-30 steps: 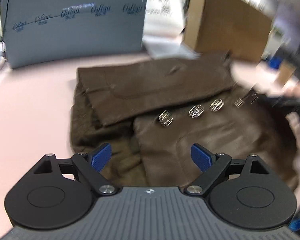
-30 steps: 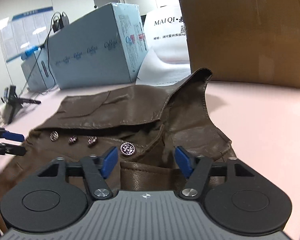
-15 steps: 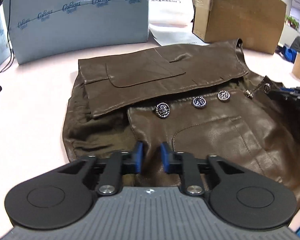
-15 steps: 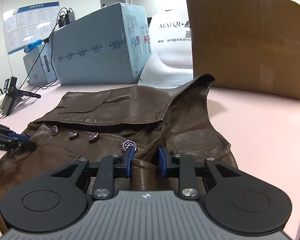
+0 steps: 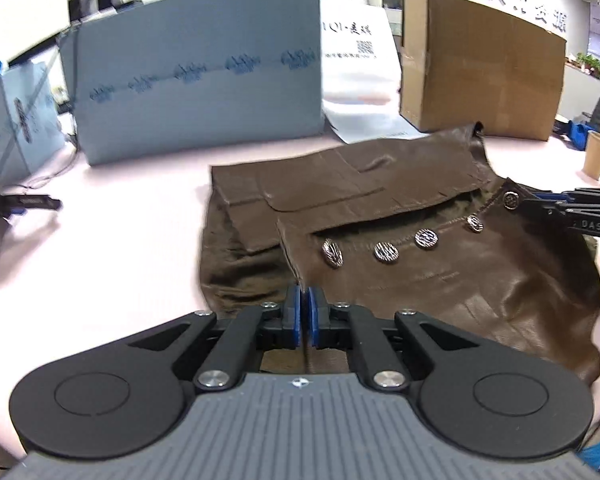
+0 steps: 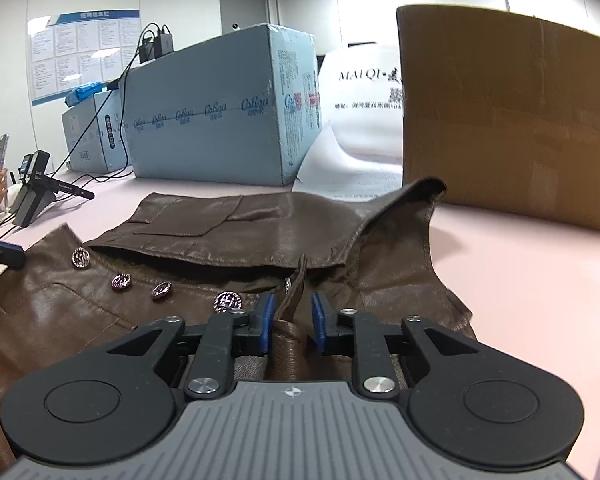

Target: Fold clothes

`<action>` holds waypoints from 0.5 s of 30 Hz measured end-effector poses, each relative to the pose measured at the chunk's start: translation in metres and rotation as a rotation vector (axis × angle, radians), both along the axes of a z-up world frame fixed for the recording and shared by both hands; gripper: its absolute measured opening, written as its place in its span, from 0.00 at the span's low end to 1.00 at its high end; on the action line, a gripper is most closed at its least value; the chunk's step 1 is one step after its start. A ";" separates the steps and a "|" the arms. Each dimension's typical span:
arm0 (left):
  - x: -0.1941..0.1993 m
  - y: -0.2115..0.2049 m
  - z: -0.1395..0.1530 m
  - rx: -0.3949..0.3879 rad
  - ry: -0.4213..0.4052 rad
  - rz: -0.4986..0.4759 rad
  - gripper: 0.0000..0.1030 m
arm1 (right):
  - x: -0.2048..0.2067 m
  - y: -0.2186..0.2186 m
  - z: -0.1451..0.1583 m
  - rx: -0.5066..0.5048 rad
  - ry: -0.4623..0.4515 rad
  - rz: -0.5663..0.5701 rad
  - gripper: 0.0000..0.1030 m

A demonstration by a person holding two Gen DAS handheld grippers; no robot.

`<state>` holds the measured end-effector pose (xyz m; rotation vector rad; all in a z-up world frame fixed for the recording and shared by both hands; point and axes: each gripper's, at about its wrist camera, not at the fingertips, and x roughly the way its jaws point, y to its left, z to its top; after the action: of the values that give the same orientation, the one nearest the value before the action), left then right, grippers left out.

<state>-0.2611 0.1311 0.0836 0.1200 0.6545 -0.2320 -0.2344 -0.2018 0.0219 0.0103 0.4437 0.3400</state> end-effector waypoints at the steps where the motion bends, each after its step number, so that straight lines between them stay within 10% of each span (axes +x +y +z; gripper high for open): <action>1: 0.003 0.003 -0.001 -0.007 0.005 0.007 0.04 | 0.002 0.002 -0.001 -0.011 -0.003 -0.006 0.15; 15: 0.033 0.035 -0.034 -0.047 0.054 0.138 0.01 | 0.041 0.005 -0.011 -0.010 0.082 -0.125 0.12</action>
<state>-0.2283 0.1664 0.0495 0.0237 0.7077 -0.1179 -0.1934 -0.1969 0.0108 0.0423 0.5234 0.2148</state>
